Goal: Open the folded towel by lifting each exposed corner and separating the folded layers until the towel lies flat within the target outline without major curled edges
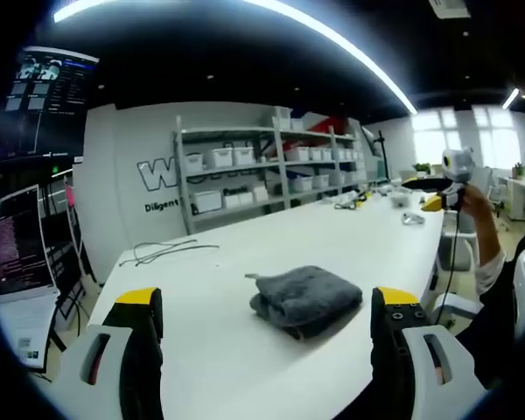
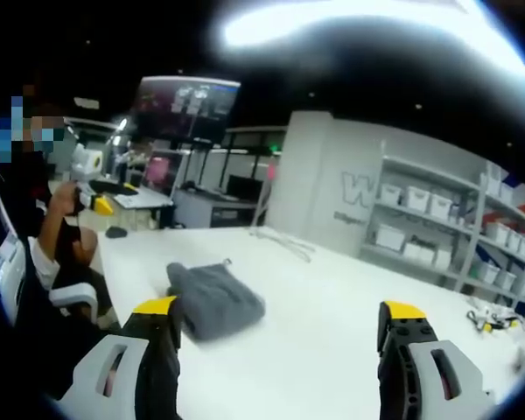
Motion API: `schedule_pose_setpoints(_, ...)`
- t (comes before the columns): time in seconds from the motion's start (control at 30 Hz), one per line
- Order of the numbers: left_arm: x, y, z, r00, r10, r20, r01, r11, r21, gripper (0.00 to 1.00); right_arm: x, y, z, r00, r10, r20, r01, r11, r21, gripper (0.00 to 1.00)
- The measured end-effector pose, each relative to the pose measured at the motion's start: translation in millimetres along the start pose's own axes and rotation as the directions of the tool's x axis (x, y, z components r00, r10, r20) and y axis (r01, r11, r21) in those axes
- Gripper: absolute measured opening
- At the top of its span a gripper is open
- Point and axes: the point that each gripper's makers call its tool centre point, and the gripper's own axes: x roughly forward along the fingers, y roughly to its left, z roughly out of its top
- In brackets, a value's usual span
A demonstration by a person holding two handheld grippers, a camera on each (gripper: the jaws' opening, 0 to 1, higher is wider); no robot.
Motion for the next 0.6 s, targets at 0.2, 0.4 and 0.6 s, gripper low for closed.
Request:
schedule_pose_setpoints(0.2,-2,-0.3,-0.9,1.000,0.006,-0.004,-0.006,1.000,0.004,0.98,0,4,1.6,1.000,0.010,0.006,-0.010,1.000,-0.009,0.93)
schedule_pose_setpoints(0.4,-3,-2.8,0.6,1.000,0.004,-0.001,-0.004,1.000,0.011,0.98,2,8,1.7,1.000,0.022,0.010,-0.022,1.000,-0.019,0.90)
schedule_pose_setpoints(0.6,-5,-4.9,0.0,1.000,0.003,-0.007,-0.003,1.000,0.014,0.98,7,17,3.3,0.999,0.043,0.021,-0.043,0.999,-0.030,0.87)
